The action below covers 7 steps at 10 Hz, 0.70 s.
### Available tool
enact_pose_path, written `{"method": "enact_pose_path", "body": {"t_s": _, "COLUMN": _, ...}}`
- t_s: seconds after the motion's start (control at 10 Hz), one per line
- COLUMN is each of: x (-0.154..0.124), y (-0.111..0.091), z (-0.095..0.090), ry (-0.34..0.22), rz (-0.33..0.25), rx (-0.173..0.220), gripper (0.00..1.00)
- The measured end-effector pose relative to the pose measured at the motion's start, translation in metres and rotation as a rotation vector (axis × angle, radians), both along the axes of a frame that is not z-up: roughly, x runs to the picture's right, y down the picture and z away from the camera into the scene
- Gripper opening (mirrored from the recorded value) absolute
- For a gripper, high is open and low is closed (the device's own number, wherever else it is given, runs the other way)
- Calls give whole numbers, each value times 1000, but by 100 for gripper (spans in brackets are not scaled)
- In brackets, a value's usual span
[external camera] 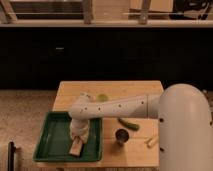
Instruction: Wipe tray with eraser
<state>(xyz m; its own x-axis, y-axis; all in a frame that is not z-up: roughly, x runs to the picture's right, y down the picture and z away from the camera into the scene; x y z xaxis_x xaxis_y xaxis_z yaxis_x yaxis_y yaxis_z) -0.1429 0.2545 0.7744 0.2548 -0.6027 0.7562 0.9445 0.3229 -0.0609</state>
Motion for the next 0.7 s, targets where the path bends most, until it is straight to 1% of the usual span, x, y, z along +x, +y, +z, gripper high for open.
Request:
{"method": "enact_pose_path", "body": {"t_s": 0.1, "x": 11, "y": -4, "z": 1, "ry": 20, "rz": 22, "rx": 4, "gripper": 0}}
{"method": "enact_pose_path", "body": {"t_s": 0.3, "x": 18, "y": -15, "z": 6, "ry": 35, "rz": 50, "rx": 21, "gripper": 0}}
{"method": "enact_pose_path", "body": {"t_s": 0.4, "x": 19, "y": -22, "z": 9, "ry": 36, "rz": 61, "rx": 30, "gripper": 0}}
{"method": "enact_pose_path", "body": {"t_s": 0.5, "x": 21, "y": -32, "z": 13, "ry": 29, "rz": 77, "rx": 41, "gripper": 0}}
{"method": "enact_pose_path", "body": {"t_s": 0.7, "x": 16, "y": -42, "z": 16, "ry": 14, "rz": 85, "rx": 45, "gripper": 0}}
